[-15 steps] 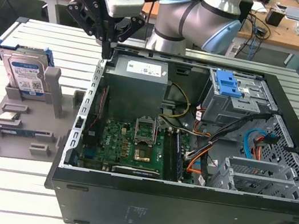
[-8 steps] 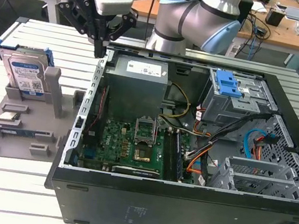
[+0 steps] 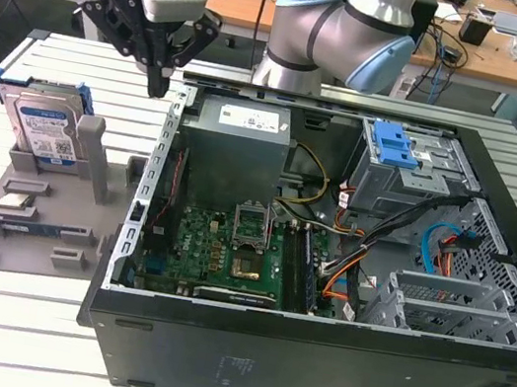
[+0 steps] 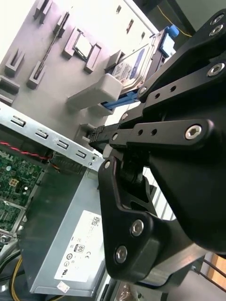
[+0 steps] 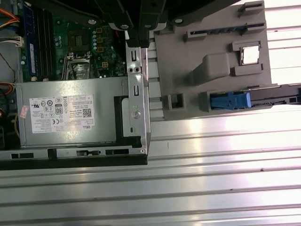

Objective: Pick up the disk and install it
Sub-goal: 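Reach for the disk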

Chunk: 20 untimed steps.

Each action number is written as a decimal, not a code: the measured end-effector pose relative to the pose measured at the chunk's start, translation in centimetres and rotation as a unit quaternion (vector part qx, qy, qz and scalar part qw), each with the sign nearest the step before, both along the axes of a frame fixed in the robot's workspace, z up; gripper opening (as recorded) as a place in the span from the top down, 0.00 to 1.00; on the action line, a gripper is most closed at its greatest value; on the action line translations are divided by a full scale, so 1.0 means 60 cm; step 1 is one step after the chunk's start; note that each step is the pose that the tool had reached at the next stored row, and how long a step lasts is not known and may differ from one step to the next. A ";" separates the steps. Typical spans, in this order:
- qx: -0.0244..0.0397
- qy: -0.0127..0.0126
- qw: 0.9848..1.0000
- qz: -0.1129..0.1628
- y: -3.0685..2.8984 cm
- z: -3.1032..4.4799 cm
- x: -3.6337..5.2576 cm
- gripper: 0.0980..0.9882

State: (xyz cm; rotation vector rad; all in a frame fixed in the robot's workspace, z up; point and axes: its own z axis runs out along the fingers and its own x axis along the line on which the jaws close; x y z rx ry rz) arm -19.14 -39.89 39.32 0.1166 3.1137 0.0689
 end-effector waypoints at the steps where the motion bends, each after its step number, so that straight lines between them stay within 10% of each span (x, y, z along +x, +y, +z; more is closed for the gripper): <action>1: 0.000 0.000 1.000 0.000 0.0000 0.000 -0.003 1.00; 20: 0.000 0.000 1.000 0.000 0.0000 0.000 -0.055 1.00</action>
